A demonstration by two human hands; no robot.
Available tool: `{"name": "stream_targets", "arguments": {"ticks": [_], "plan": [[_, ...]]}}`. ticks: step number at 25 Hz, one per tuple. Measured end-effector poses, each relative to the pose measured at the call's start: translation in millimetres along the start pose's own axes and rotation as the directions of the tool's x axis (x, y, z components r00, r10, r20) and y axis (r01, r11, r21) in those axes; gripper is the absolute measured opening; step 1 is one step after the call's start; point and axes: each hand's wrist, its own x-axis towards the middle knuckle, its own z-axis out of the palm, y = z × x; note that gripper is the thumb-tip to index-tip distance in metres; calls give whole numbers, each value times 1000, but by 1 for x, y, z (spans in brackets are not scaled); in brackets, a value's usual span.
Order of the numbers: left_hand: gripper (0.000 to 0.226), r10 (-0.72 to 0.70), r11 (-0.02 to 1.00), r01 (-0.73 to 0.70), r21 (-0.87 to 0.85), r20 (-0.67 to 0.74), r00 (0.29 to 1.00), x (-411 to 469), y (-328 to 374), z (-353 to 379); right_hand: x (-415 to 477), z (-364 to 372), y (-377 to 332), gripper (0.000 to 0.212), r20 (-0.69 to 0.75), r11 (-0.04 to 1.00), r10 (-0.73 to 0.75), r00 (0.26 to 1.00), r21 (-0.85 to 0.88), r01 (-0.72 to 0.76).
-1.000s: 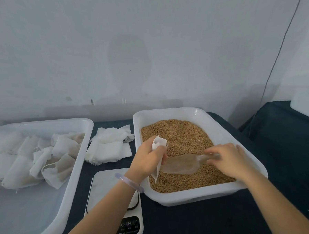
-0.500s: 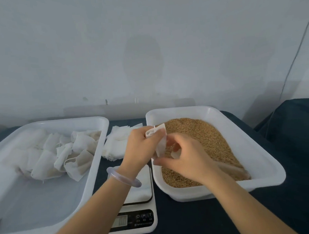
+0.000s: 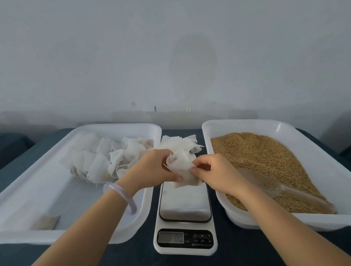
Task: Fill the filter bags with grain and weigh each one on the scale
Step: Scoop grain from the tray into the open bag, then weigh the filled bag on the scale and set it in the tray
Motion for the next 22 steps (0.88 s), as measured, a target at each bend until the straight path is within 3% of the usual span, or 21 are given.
{"name": "stream_targets", "arguments": {"ticks": [2, 5, 8, 17, 20, 22], "plan": [[28, 23, 992, -24, 124, 4, 1000, 3, -2, 5, 3, 2, 3, 10, 76, 994, 7, 997, -107, 1], [29, 44, 955, -65, 289, 79, 996, 6, -2, 14, 10, 9, 5, 29, 154, 931, 0, 988, -361, 56], [29, 35, 927, -83, 366, 136, 990, 8, -5, 22, 14, 17, 7, 36, 214, 869, -12, 977, -480, 116], [22, 35, 874, -121, 470, 188, 982, 9, -6, 27, 17, 20, 16, 35, 209, 826, -37, 977, -544, 147], [10, -5, 812, -139, 567, 245, 970, 10, -3, 31, 16, 25, 18, 36, 232, 775, -27, 972, -609, 167], [14, -30, 765, -143, 628, 256, 966, 10, -1, 34, 17, 28, 18, 36, 255, 751, -16, 967, -635, 180]]}}
